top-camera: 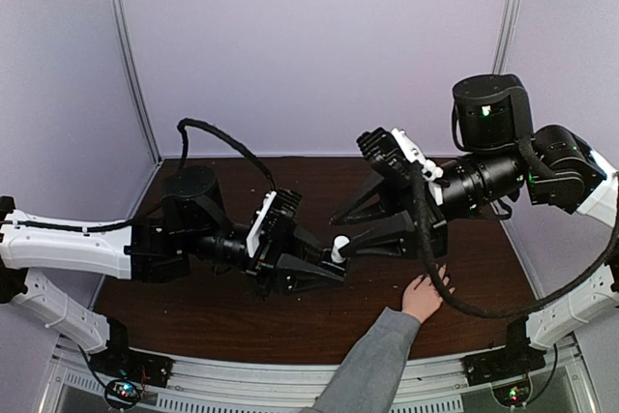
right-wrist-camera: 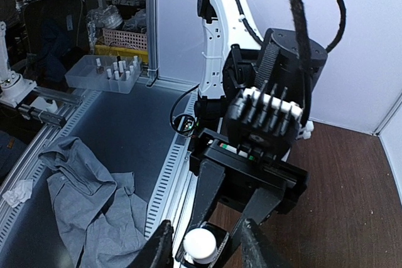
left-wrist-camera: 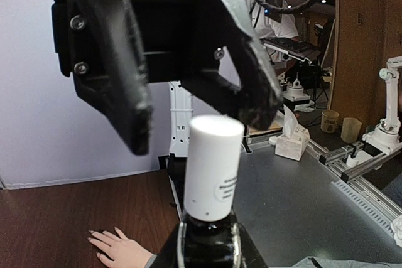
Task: Paint the nails
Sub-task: Screw the nail polish bottle cap onto the nail polish bottle.
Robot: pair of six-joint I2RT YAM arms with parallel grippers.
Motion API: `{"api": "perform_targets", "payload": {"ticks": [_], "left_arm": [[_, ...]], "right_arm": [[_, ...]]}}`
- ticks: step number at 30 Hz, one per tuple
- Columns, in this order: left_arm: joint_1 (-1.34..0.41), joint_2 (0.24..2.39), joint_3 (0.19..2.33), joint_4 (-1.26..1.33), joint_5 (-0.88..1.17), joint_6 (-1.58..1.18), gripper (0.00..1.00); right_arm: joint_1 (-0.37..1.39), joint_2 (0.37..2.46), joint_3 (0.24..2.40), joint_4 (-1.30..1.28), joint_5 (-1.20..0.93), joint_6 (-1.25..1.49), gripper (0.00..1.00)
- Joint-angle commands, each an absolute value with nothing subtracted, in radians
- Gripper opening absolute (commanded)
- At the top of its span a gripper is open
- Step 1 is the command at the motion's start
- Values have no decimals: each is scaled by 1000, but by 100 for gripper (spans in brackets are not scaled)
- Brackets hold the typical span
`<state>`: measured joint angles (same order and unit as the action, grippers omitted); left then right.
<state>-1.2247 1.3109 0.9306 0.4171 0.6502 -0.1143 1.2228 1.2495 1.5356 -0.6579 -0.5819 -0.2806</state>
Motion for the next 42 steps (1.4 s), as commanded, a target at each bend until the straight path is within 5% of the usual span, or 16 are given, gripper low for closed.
{"api": "perform_targets", "payload": {"ticks": [1,10,19,42], "left_arm": [[-1209,1324,973,461,711,-154,0],[-1191,1326,963,503,727,-187,0],[-1161,1321,923,608,717,-243,0],[-1150,1235,858,675,337,-180,0]], "right_arm": [[1218,1272,1583,-701,-652,-299,35],[1219,1299,1602,-755,-646,-331,31],[1219,1287,1554,-690,-614,-300,1],[1215,1382,1584,-747,-369,-231,0]]}}
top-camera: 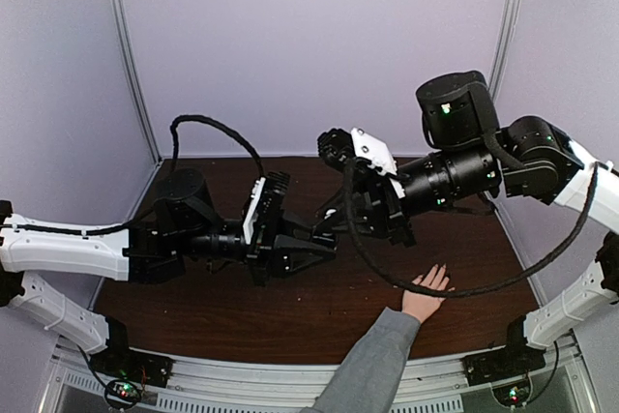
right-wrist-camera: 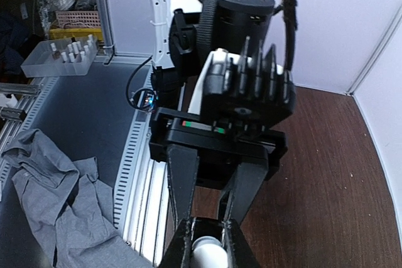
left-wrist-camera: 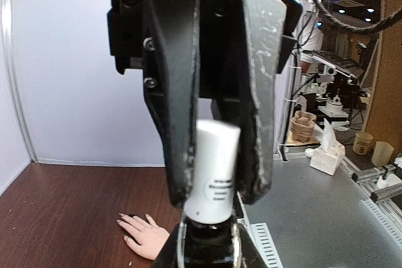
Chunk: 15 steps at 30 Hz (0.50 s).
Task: Paint the nails
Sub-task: Screw the nail polish bottle cap onto the nail polish bottle.
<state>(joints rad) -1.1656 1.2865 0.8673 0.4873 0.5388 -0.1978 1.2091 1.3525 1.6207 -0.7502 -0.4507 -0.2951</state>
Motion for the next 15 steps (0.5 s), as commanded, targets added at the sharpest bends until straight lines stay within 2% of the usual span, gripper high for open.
{"api": "perform_targets", "payload": {"ticks": [1,15], "left_arm": [[-1150,1232,850,687,306,-177,0],[-1150,1271,827,785,-96,-127,0]], "right_arm": [[1215,1383,1573,-723,-342,-209,0],[1207,1468,1543,-547,-14,45,0]]}}
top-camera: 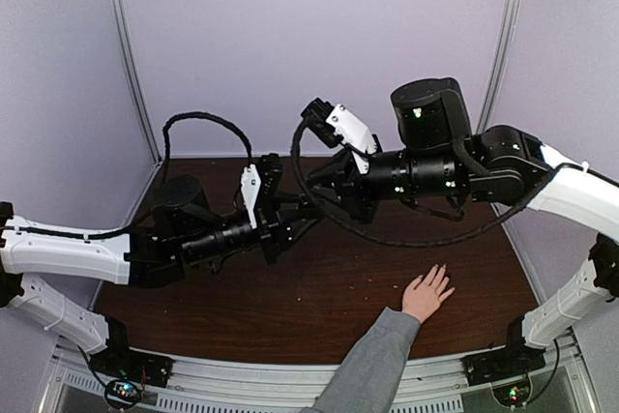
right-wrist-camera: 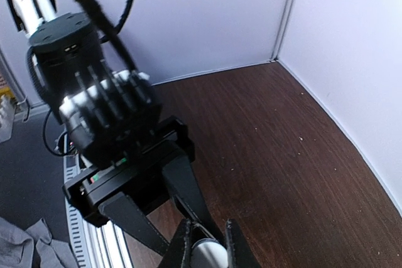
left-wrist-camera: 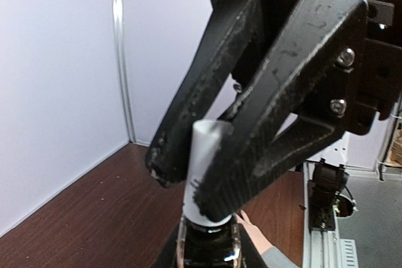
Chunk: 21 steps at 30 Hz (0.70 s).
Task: Paint the nails
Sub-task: Screw the nail polish bottle cap onto the nail polish bottle.
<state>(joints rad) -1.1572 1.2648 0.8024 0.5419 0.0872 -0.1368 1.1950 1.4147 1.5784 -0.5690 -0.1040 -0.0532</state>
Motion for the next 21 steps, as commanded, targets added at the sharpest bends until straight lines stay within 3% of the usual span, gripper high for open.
{"api": "perform_targets", "payload": {"ticks": [1,9,16,21], "left_arm": [[-1150,1281,832,790,-113,-123,0],[-1150,1336,846,824,-222,-123,0],[-1144,1305,824,751,-130,-133,0],[-1125,1246,773,705,-6,-149,0]], "right_arm": [[1206,1475,1545,-538,-6,69,0],[1202,1507,1550,-499,110,137,1],[1196,1422,1509,-462,59,76,39],[1192,1327,1465,-450,4,14,57]]}}
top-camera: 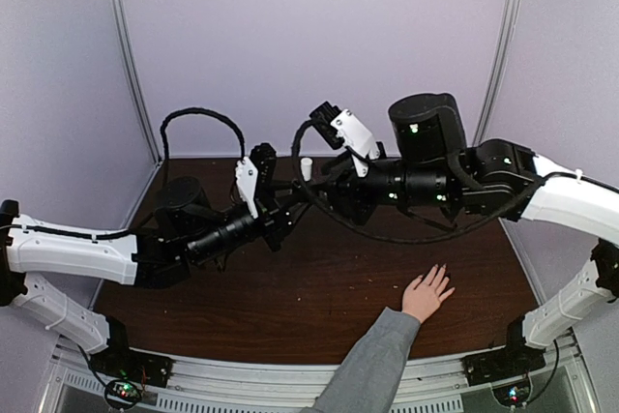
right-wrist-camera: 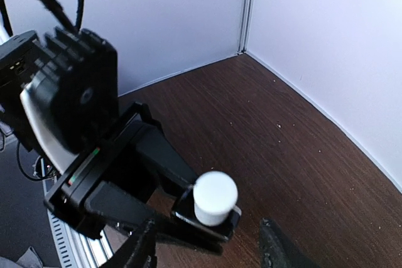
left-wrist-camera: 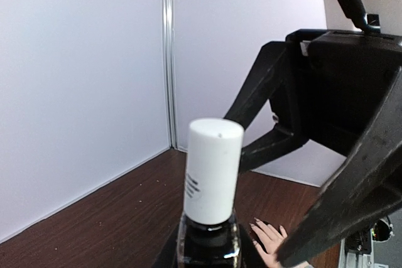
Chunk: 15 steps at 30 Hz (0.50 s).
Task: Paint the nails
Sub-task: Screw the nail polish bottle cap onto the nail polish bottle.
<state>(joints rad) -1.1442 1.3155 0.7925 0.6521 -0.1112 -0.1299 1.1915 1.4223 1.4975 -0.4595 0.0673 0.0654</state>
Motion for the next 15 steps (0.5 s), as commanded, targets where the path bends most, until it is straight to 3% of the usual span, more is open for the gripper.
{"api": "perform_targets", "payload": {"ticks": [1,7,15], "left_arm": [[-1122,1233,761,697,52,-148,0],[-1106,1190,788,579,355,-121,0],[-1106,1211,889,433,683,-140,0]], "right_arm": [[1191,1305,1454,-447,-25,-23,58],[1187,1205,1421,-484,-239,-155,59],[1187,1209,1520,-644,-473,-271,52]]}}
